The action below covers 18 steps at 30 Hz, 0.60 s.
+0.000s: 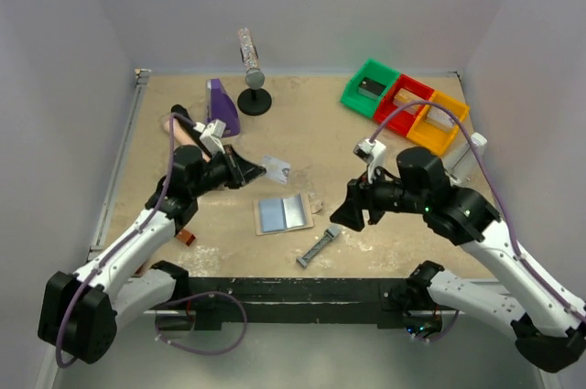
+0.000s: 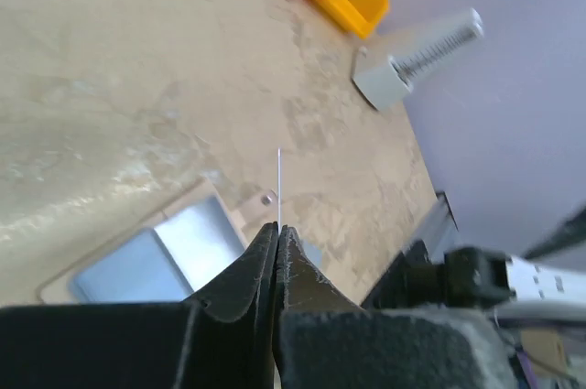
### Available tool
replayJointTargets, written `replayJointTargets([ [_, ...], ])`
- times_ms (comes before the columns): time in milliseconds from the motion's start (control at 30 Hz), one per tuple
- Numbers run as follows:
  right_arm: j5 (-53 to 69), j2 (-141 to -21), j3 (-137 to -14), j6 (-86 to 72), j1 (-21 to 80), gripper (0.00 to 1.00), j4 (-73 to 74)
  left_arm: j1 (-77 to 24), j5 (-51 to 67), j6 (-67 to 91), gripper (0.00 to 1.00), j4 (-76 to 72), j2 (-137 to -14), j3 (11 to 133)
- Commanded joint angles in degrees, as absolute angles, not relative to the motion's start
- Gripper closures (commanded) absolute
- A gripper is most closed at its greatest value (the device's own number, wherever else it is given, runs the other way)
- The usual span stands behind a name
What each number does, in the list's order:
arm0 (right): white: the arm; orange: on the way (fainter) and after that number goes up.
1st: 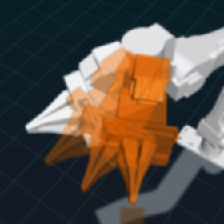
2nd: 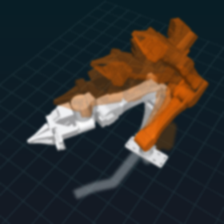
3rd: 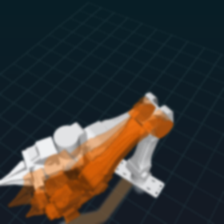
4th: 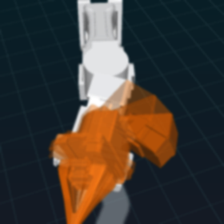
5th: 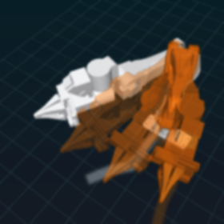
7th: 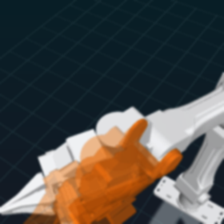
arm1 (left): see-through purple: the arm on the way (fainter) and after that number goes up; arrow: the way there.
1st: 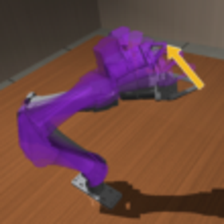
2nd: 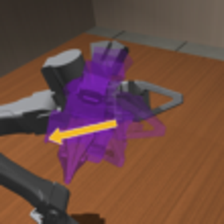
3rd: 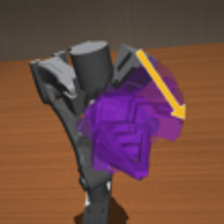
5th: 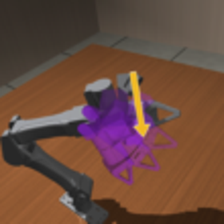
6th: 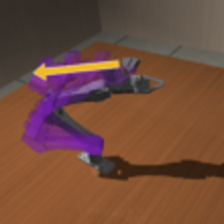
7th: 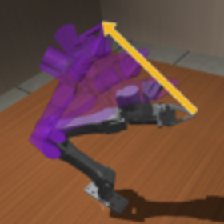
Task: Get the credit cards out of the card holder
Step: Place the credit card at the center of the board.
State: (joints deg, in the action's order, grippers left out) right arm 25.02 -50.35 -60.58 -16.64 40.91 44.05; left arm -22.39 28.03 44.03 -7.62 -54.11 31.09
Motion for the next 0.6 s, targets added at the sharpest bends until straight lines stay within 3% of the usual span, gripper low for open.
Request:
replayJointTargets([
  [0,14.6,-44.0,-57.4,-20.2,41.0,0.37,41.8,-20.3,15.5,48.2,1.0,-8.5,-62.5,38.5],
  [267,15.6,-38.6,-50.5,-24.5,41.0,0.38,36.6,-16.3,10.4,50.1,1.0,-15.3,-79.1,41.8],
  [567,23.1,-41.2,-50.3,-25.4,41.2,0.38,33.9,-13.3,11.7,50.3,1.0,-20.3,-95.0,48.8],
])
